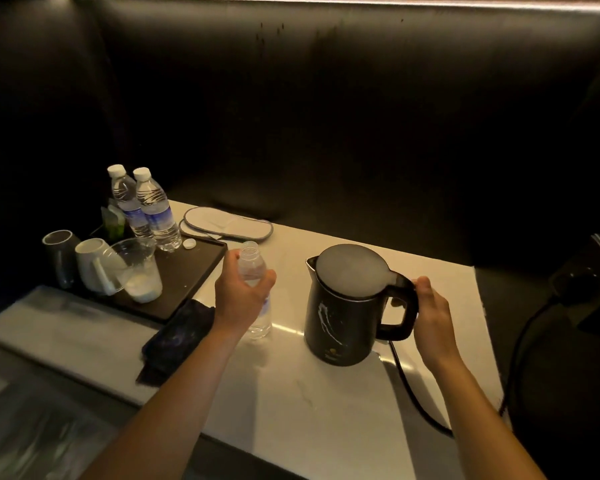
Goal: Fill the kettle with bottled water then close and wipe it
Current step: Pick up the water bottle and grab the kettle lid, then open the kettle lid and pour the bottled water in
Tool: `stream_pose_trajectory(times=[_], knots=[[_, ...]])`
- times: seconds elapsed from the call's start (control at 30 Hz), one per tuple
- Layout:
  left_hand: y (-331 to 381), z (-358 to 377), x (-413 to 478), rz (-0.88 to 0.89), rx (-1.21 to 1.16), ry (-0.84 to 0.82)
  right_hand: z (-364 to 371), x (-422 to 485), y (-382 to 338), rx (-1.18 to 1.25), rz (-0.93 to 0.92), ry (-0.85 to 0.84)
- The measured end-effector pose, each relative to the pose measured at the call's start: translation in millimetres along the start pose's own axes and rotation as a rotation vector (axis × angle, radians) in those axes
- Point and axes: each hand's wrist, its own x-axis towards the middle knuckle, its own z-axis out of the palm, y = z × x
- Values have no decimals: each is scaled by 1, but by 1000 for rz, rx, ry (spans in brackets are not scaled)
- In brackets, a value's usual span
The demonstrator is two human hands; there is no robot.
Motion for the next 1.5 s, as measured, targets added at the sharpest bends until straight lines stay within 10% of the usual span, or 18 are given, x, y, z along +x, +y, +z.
stream_pose_trajectory(times=[0.37, 0.77, 1.27, 1.5], knots=[[-5, 19, -38, 34, 6, 164, -22, 10, 9, 392, 229, -255], [-28, 37, -42, -16, -43, 217, 7, -2, -28, -304, -206, -88], [-1, 9, -15, 137, -41, -120, 31, -2, -32, -68, -170, 172], [34, -27, 41, 298, 33, -700, 34, 0, -28, -49, -164, 183]])
